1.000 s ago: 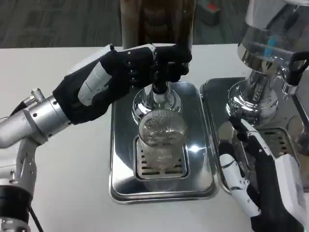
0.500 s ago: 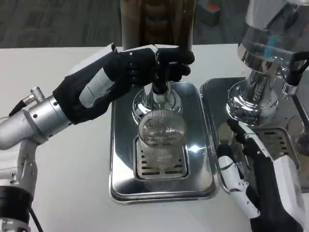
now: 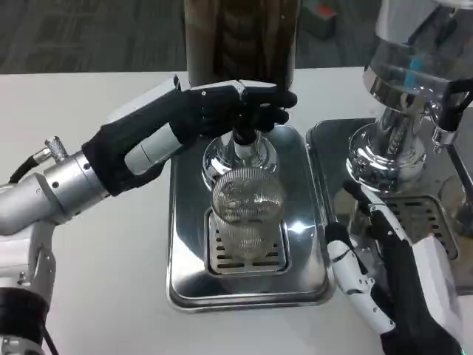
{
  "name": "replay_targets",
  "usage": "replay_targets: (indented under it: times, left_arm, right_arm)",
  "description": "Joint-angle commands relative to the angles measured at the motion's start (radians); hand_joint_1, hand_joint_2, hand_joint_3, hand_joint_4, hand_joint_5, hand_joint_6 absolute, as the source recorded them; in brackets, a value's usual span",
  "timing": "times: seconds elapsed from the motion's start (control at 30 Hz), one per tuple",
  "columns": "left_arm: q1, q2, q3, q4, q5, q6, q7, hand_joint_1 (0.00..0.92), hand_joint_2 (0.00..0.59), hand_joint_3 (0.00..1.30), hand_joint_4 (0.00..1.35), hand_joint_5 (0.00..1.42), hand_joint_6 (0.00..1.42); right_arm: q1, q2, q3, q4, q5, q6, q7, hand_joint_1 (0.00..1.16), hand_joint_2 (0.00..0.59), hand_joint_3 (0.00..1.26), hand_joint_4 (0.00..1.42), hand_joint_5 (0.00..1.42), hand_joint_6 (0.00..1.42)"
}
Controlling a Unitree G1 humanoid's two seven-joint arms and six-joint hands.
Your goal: Grasp the cup under the faucet to collect the drink, then remove the cup.
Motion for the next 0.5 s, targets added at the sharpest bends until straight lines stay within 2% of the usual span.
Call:
replay_targets:
  times: [0.03,0.37,0.5]
  left_arm:
    - [0.014,0.016,-0.021,0.02,0.035,-0.045,-0.001,0.0,0.062,0.28,0.17,0.19,0.22]
    - [0.016,0.03,-0.048,0.042,0.061,-0.129,0.031,0.0,0.065,0.28,0.16,0.19,0.22]
    - [0.016,0.032,-0.053,0.049,0.072,-0.157,0.043,0.0,0.067,0.28,0.16,0.18,0.22]
  right_arm:
    - [-0.014,-0.01,-0.003,-0.011,0.012,0.006,0.026,0.05,0.263,0.13,0.11,0.13,0.23]
    - [-0.028,-0.023,-0.007,-0.005,0.042,0.006,0.066,0.05,0.212,0.08,0.07,0.11,0.2]
    - [-0.041,-0.033,-0.005,-0.003,0.057,0.015,0.095,0.1,0.187,0.05,0.03,0.07,0.18]
